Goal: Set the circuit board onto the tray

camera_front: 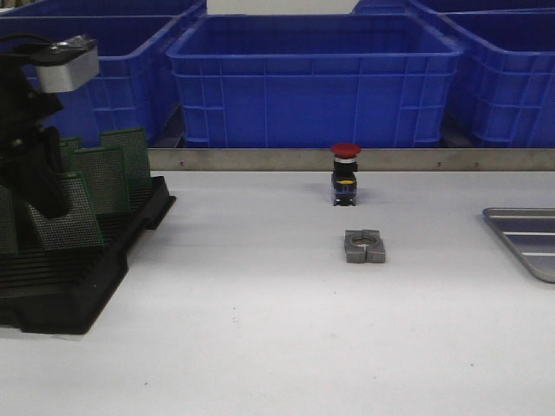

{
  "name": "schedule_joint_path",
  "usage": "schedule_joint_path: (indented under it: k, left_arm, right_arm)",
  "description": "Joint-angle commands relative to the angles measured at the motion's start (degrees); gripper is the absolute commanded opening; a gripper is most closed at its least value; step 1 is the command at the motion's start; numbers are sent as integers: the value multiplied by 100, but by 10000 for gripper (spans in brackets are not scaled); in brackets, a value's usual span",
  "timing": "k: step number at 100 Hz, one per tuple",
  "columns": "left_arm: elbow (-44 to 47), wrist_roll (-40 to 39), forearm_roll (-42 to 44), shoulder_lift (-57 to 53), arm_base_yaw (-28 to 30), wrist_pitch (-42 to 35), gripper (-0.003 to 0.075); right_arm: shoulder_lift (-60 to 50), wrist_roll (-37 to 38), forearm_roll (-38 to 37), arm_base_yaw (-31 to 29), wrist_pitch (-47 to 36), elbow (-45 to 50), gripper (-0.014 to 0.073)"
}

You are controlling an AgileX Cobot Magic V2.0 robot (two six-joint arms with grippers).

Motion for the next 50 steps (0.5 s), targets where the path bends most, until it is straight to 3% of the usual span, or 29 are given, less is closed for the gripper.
schedule_joint_path:
  k: [1,25,50]
  left_arm:
    - [-424,-42,-276,-265,-40,57,-18]
    - [-1205,-151,-353,-265,-40,1561,-18]
    - [-1401,-759,-1275,-606,-119,1538,-18]
  right_arm:
    - [-125,-4,-67,10,-478,-73,-69]
    - [-125,-4,-67,10,-478,-73,-69]
    - [-125,-4,-67,10,-478,-73,-69]
